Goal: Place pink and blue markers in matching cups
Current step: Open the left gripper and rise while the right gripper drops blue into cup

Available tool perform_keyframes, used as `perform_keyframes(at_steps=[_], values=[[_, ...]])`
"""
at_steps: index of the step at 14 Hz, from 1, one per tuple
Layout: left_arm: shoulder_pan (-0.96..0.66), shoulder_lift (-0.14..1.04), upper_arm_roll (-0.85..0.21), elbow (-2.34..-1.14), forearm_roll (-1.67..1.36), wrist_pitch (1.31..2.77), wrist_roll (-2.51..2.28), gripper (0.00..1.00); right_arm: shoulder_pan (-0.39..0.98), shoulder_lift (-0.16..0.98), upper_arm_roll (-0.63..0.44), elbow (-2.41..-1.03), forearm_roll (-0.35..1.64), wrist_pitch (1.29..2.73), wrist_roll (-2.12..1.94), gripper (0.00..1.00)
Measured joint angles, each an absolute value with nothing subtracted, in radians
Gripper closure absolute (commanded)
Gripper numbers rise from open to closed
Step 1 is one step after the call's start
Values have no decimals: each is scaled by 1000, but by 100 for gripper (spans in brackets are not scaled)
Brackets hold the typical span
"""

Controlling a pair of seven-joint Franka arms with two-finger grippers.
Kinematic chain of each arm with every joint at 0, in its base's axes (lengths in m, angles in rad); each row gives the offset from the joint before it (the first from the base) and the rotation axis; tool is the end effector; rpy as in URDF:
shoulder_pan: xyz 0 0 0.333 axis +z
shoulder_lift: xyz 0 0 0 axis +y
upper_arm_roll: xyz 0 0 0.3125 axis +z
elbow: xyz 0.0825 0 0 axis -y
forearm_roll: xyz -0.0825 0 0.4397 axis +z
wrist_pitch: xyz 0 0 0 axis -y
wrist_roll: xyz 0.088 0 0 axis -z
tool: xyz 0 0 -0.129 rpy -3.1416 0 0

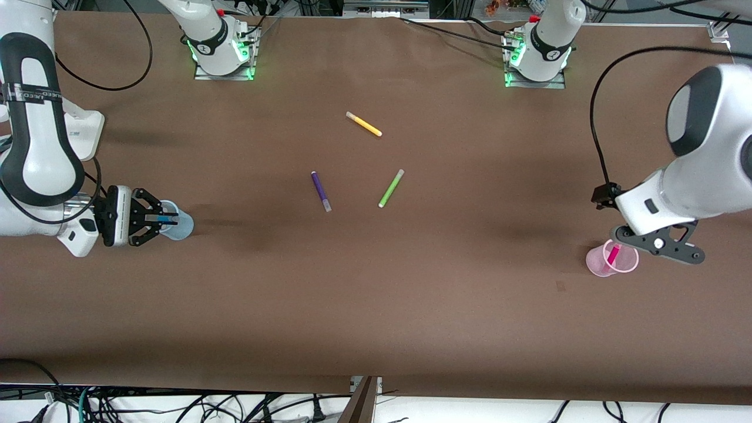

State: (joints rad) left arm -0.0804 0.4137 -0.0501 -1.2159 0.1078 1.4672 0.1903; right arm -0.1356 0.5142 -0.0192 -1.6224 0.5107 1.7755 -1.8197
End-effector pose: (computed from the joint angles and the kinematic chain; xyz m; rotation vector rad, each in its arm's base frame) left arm 0.7075 -0.0715 0.5018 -3.0108 0.4793 0.2515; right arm 0.6851 -0.0523 0.2579 -1.9160 -1.7270 -0.2580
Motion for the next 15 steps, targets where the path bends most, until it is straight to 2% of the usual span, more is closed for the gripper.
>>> perform_keyframes(at_steps=[2,4,5,6,9,11,15], values=[[-65,351,-50,-1247,54,1473,177,0,-145,515,-19,-1622,523,1752,-1843,99],[-53,279,-50,-1311,42,1509,172,0,-157,520,-19,-1623,527,1738,-1857,71],[-49,238,-50,-1364,41,1550,165,0,-162,523,-19,-1623,527,1737,-1859,6],[-46,192,-50,-1436,41,1602,160,0,-166,526,-19,-1622,528,1737,-1859,0],[-44,74,-50,-1637,40,1714,149,0,-172,528,-19,-1622,530,1731,-1856,0],[-42,52,-50,-1680,40,1731,147,0,-175,528,-19,-1620,532,1724,-1827,0],[-29,50,-46,-1687,-13,1742,146,0,-175,519,-18,-1574,534,1689,-1610,0]])
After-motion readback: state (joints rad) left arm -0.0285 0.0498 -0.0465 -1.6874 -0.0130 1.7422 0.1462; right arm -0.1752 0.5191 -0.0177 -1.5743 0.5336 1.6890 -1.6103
